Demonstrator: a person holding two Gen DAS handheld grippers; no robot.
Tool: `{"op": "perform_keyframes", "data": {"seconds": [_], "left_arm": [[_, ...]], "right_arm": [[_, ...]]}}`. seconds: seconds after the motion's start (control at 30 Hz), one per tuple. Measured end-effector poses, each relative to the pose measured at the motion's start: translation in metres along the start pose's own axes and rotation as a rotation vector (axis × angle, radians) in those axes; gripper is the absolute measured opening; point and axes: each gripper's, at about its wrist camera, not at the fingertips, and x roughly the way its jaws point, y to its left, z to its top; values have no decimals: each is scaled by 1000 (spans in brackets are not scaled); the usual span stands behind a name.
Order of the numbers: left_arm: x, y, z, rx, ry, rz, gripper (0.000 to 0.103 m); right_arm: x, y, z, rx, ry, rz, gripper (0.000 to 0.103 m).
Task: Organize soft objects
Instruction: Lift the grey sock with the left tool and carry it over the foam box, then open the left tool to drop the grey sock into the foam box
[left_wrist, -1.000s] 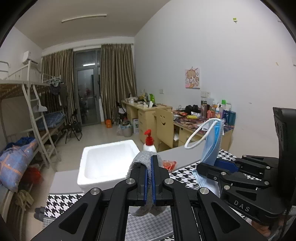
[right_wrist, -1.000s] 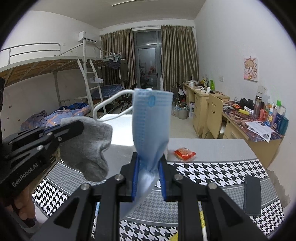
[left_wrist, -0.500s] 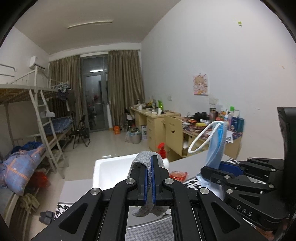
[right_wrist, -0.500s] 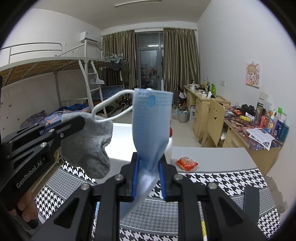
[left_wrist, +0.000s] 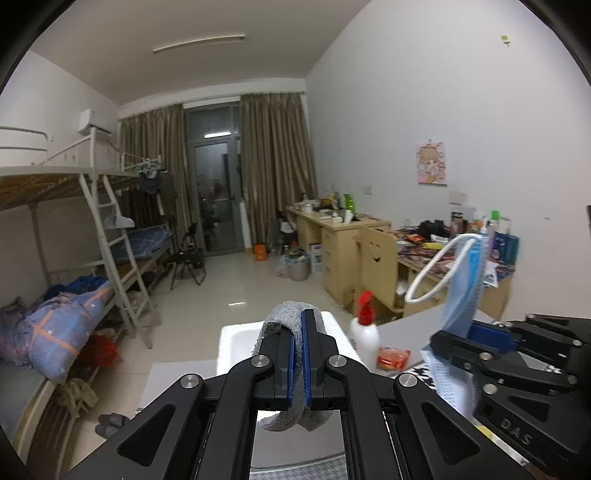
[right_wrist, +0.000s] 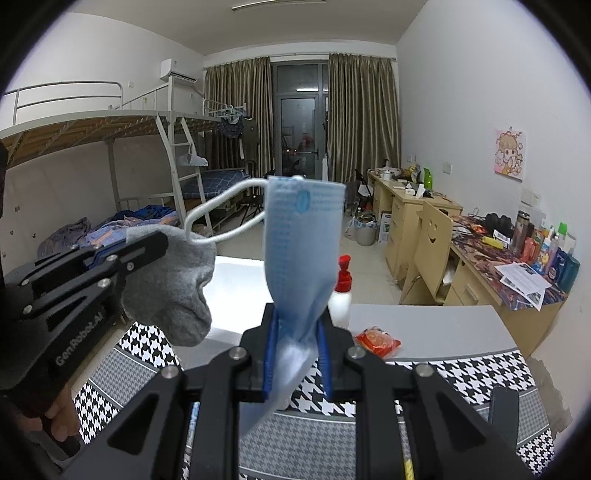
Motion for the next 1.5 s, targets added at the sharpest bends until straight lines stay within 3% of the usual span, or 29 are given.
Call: {"op": "perform_keyframes", "data": {"seconds": [0.17, 0.37, 1.07, 1.5], "left_arm": [[14, 5, 2, -7, 17, 79, 4], [33, 10, 4, -30, 48, 105, 3], [77, 19, 10, -53, 98, 87, 3], [117, 26, -2, -67, 209, 53, 7]], "right_arm": [[5, 4, 6, -21, -4, -26, 24], [9, 9, 12, -44, -19, -43, 24], [42, 5, 27, -21, 47, -40, 24], [59, 1, 30, -13, 86, -52, 24]]}}
